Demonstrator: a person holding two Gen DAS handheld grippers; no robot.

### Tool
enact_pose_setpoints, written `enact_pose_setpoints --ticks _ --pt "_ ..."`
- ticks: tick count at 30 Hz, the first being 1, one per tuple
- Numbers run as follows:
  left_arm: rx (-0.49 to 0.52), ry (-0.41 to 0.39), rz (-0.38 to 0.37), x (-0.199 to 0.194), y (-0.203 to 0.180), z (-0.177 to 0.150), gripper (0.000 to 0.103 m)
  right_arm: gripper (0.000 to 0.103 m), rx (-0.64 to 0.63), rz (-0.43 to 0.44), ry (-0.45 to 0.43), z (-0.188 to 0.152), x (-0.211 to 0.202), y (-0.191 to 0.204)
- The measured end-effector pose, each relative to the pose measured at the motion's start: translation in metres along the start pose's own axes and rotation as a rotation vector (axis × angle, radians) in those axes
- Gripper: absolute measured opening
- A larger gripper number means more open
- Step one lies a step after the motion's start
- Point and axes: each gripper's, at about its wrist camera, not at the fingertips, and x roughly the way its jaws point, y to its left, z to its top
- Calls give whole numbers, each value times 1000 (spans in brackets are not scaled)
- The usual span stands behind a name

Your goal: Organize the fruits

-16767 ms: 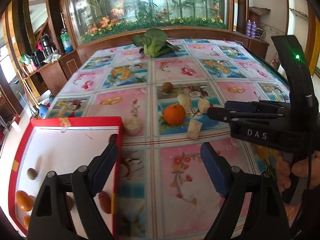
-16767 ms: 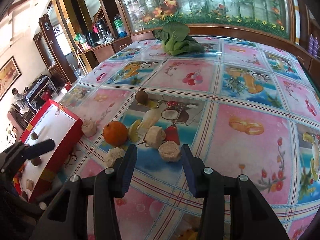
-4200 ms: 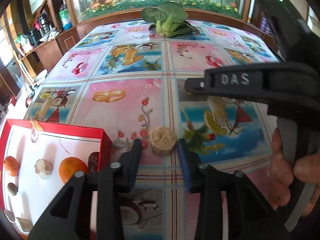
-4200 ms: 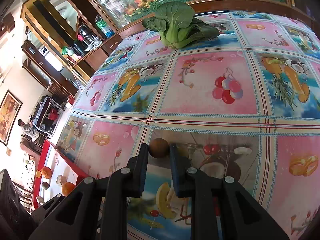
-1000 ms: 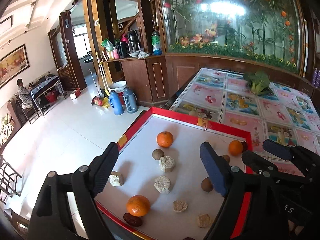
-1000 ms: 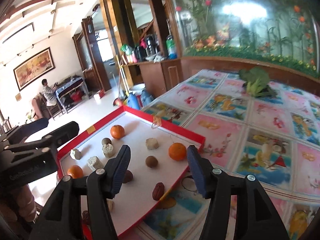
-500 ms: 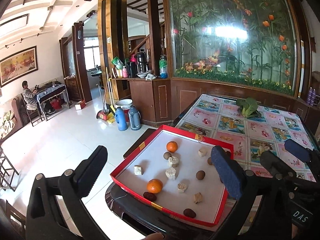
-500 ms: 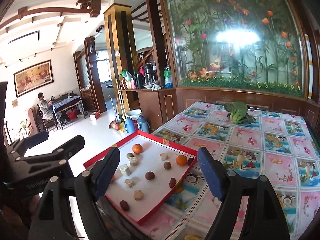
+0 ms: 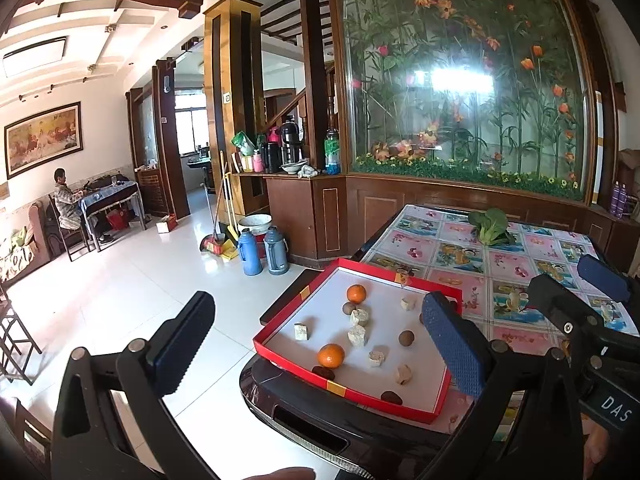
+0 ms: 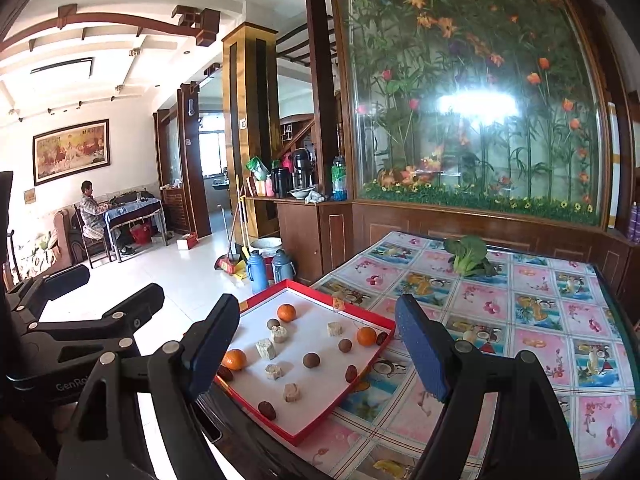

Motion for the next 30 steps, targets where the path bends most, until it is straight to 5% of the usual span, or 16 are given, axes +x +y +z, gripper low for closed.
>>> enact_pose_setpoints --ticks 30 --pt "-20 14 9 2 11 -3 103 80 -18 -6 14 -5 5 5"
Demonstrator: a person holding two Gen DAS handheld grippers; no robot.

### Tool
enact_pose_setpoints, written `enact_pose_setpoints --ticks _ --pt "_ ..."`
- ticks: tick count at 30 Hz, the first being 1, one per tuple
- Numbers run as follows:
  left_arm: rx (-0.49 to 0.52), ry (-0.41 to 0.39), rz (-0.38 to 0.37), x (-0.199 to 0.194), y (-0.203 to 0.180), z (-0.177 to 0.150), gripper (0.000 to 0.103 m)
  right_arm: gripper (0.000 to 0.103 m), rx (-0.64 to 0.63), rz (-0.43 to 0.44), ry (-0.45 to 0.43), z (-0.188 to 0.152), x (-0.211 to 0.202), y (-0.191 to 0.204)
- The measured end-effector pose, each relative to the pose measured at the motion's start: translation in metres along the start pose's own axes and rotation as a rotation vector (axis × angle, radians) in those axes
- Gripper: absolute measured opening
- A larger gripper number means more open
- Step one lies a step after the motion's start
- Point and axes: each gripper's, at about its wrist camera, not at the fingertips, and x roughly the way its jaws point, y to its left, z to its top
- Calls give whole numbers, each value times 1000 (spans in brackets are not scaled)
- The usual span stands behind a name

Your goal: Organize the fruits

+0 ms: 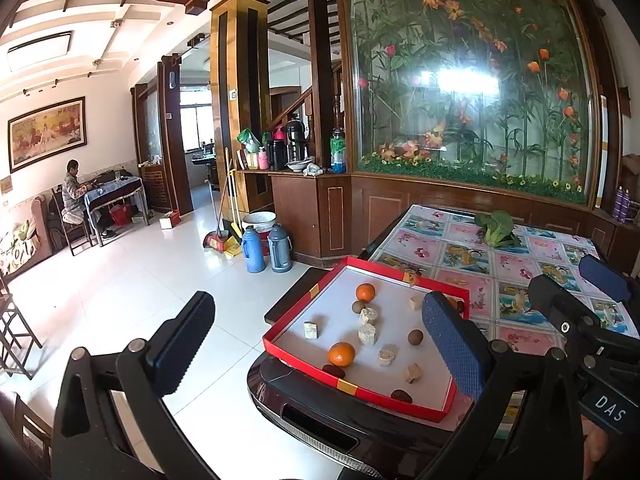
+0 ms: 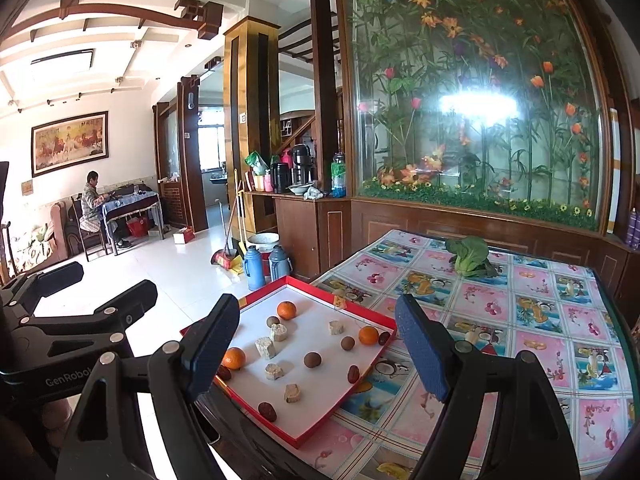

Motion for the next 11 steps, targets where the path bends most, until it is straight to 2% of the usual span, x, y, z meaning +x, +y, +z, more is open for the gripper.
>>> enact_pose_setpoints --ticks 11 --pt "5 2 -12 14 -1 8 103 80 31 -9 29 3 22 -13"
